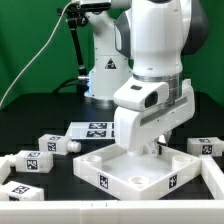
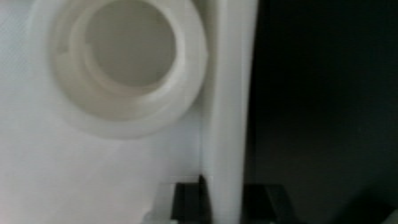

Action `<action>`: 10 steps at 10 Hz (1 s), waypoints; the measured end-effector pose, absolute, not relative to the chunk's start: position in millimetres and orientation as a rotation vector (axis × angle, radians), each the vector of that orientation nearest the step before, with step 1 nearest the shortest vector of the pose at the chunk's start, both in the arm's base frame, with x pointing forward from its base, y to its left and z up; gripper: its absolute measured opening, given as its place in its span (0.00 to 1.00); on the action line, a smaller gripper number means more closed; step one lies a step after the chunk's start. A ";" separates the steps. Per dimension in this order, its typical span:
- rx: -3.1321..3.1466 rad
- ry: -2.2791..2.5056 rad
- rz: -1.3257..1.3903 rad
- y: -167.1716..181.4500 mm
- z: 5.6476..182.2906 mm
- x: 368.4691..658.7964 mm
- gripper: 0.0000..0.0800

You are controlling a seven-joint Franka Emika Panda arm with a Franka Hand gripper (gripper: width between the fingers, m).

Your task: Assemble one leg

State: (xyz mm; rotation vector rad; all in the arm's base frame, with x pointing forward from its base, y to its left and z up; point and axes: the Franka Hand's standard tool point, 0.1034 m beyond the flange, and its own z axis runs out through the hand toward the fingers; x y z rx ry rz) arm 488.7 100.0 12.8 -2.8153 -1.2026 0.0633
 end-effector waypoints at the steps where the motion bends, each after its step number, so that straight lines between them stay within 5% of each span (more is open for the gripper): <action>1: -2.815 -1.202 0.063 99.8 12.8 488.8 0.07; 10: -2.540 -1.660 0.120 63.1 15.7 503.5 0.07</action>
Offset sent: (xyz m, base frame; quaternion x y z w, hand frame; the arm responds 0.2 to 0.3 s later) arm 0.0243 -0.0291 0.0052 -0.0170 0.0187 -0.2650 0.9639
